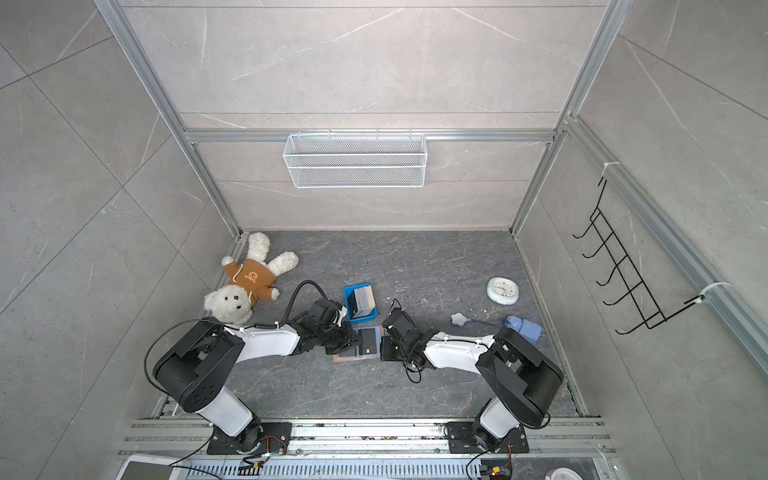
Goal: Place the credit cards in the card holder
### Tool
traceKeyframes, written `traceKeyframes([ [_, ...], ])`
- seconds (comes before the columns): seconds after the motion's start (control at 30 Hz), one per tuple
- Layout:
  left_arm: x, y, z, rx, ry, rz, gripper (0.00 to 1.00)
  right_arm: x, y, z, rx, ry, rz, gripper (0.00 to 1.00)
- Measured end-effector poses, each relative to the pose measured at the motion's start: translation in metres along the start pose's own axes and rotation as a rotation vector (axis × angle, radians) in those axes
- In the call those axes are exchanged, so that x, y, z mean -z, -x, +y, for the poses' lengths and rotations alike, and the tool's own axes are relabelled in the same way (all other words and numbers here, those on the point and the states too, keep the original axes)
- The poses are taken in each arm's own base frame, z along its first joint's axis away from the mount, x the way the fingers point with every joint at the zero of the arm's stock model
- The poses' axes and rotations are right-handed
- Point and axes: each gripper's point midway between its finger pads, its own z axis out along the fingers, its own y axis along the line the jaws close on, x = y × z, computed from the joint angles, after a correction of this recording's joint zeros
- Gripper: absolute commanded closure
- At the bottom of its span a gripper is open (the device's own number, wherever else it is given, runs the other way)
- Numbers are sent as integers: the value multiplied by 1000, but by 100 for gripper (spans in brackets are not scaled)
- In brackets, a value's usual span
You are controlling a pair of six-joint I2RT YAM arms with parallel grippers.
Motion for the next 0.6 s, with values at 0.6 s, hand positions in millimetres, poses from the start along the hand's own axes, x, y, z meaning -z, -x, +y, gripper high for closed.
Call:
traceKeyframes([
  [0.6,0,-2,-2,-20,15,-12,88,0,0,0,0,0,0,89],
])
